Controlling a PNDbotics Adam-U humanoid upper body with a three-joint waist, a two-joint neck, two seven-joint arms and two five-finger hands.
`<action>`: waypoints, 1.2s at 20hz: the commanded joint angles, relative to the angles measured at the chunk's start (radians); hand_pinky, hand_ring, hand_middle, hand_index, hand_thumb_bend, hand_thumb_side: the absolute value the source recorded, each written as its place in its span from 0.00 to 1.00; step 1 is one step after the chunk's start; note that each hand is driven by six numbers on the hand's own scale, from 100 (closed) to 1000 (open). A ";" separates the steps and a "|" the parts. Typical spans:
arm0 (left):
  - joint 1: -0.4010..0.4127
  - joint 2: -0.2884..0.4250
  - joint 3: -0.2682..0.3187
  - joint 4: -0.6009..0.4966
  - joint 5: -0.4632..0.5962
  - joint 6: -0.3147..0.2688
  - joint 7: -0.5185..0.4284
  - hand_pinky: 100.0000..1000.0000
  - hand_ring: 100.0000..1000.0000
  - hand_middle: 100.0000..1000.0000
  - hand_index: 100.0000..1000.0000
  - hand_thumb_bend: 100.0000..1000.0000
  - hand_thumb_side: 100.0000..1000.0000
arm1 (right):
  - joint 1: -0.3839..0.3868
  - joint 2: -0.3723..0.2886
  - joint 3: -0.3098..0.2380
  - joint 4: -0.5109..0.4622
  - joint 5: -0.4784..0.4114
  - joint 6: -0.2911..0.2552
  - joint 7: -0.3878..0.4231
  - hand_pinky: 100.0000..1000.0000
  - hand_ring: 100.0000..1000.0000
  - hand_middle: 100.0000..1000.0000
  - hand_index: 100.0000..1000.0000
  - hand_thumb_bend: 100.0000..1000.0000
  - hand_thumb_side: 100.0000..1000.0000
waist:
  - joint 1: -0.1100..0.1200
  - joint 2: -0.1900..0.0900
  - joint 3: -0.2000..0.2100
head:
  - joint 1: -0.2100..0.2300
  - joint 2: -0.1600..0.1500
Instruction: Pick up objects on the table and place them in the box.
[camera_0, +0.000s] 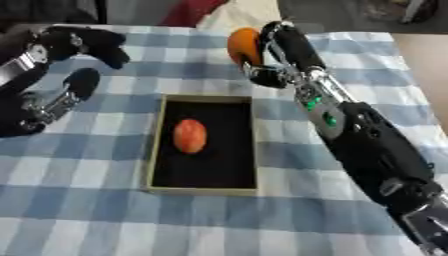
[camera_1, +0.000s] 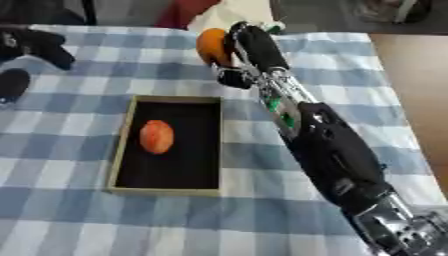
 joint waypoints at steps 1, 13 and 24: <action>-0.003 0.036 0.027 -0.009 -0.008 0.001 0.019 0.86 0.72 0.71 0.92 0.00 0.87 | -0.003 -0.056 0.039 -0.100 -0.050 -0.039 0.042 0.82 0.64 0.53 0.25 0.00 0.14 | 0.003 -0.027 -0.005 | 0.010 -0.002; 0.019 0.037 0.035 0.048 -0.003 0.010 0.030 0.86 0.72 0.70 0.92 0.00 0.90 | 0.117 -0.155 0.201 -0.383 -0.210 -0.080 0.219 0.83 0.68 0.61 0.49 0.00 0.20 | -0.001 -0.028 -0.021 | 0.019 -0.001; 0.030 0.029 0.034 0.061 0.005 0.009 0.018 0.86 0.72 0.71 0.93 0.00 0.91 | 0.162 -0.155 0.229 -0.422 -0.266 -0.077 0.409 0.86 0.75 0.72 0.82 0.01 0.51 | 0.000 -0.025 -0.026 | 0.022 0.001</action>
